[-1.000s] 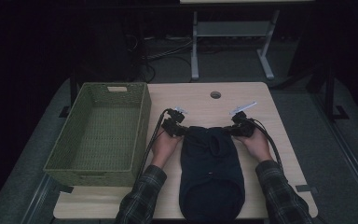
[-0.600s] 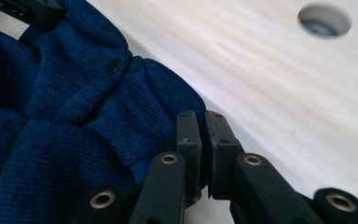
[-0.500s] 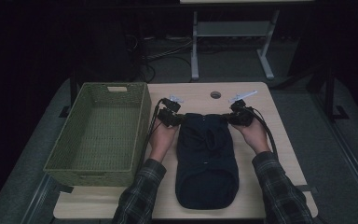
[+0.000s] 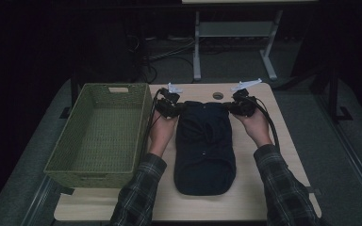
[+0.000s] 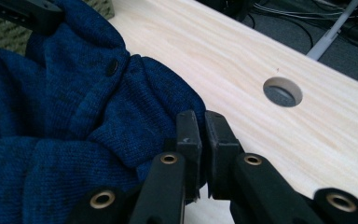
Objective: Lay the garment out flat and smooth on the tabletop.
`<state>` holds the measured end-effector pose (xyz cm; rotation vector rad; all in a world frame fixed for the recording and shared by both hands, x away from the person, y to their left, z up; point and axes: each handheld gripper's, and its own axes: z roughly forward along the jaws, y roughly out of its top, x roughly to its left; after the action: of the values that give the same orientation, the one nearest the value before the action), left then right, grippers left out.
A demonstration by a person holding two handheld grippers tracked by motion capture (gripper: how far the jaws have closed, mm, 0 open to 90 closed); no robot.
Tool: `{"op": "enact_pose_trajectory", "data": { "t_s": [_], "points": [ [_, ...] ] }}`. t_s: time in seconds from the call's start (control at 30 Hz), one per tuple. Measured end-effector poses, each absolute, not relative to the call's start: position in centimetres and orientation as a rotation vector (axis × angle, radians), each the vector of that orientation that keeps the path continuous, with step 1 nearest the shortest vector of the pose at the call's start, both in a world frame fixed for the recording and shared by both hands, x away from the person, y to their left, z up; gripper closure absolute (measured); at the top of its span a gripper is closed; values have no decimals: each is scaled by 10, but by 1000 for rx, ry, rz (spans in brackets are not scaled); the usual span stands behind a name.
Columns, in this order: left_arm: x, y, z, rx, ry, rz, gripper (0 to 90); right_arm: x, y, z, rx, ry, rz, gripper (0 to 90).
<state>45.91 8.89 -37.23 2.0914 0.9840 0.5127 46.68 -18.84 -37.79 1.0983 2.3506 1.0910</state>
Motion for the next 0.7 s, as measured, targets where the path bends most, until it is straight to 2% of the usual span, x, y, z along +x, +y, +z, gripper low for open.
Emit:
{"op": "enact_pose_trajectory", "data": {
  "t_s": [0.33, 0.7],
  "points": [
    [454, 91, -352, 2048, 959, 547, 836, 469, -187, -354, 1065, 2303, 1121, 853],
    [426, 95, -355, 2006, 899, 493, 834, 441, -198, -363, 1052, 2310, 1201, 850]
  ]
}}
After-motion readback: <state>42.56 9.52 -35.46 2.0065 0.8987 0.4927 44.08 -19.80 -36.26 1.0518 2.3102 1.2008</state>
